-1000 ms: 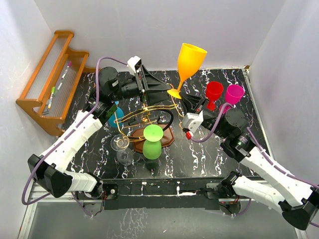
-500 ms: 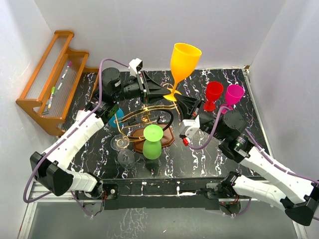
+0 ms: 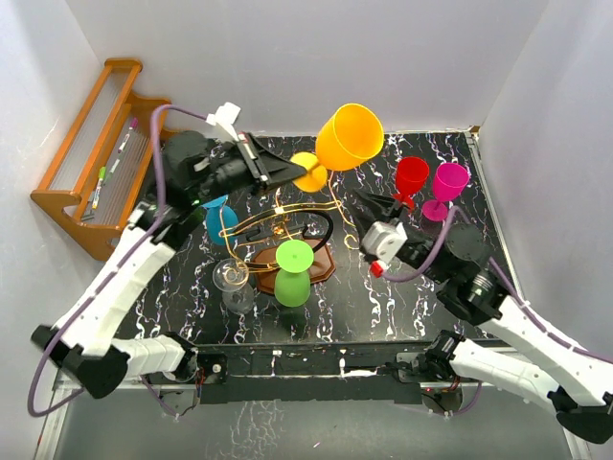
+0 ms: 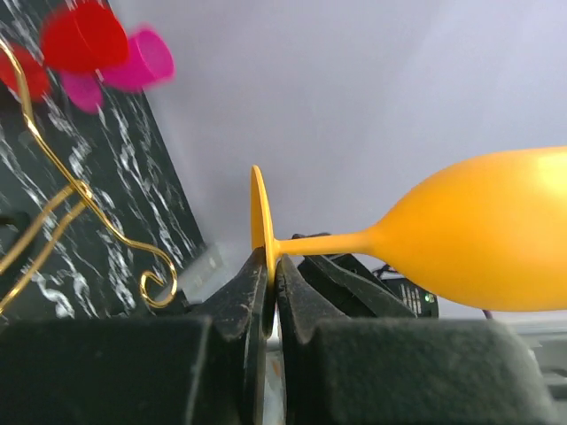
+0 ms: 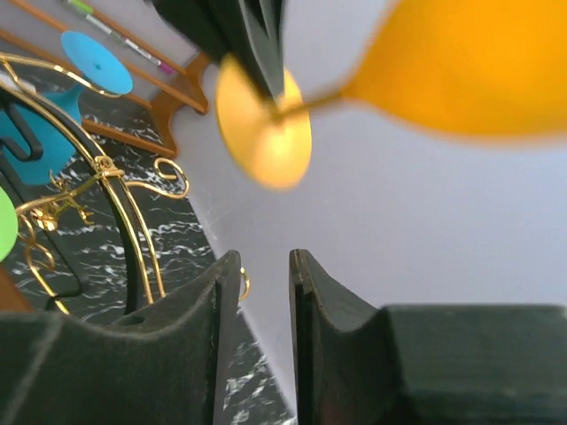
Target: Take the wine glass off the wine glass rack
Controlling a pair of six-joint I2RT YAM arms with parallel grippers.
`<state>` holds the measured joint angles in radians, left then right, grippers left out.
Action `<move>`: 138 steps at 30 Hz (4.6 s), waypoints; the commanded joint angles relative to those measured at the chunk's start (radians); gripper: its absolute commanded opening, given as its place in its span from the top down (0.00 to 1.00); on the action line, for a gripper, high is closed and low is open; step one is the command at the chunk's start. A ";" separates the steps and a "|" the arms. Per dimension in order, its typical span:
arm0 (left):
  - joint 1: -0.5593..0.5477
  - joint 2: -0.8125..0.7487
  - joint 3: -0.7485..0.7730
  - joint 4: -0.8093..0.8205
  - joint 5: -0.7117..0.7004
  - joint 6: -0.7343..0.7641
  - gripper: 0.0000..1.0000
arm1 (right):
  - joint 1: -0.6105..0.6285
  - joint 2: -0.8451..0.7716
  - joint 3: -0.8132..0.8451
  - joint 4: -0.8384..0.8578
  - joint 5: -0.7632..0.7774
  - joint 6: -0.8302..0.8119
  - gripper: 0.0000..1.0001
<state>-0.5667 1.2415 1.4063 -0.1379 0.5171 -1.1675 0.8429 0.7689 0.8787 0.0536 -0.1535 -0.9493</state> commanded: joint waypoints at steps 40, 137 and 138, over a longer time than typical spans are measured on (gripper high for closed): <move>0.001 -0.315 0.081 -0.425 -0.258 0.546 1.00 | 0.003 0.362 0.919 -0.954 0.168 1.546 0.47; 0.001 -0.138 0.244 -0.633 -0.510 0.718 0.47 | -0.858 0.596 0.492 -1.126 0.259 1.354 0.91; 0.001 -0.143 0.243 -0.635 -0.512 0.718 0.47 | -0.858 0.602 0.490 -1.116 0.261 1.354 0.91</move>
<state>-0.5613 1.1393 1.6554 -0.7681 0.0200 -0.4477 -0.0189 1.3510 1.3766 -1.1759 0.0639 0.3916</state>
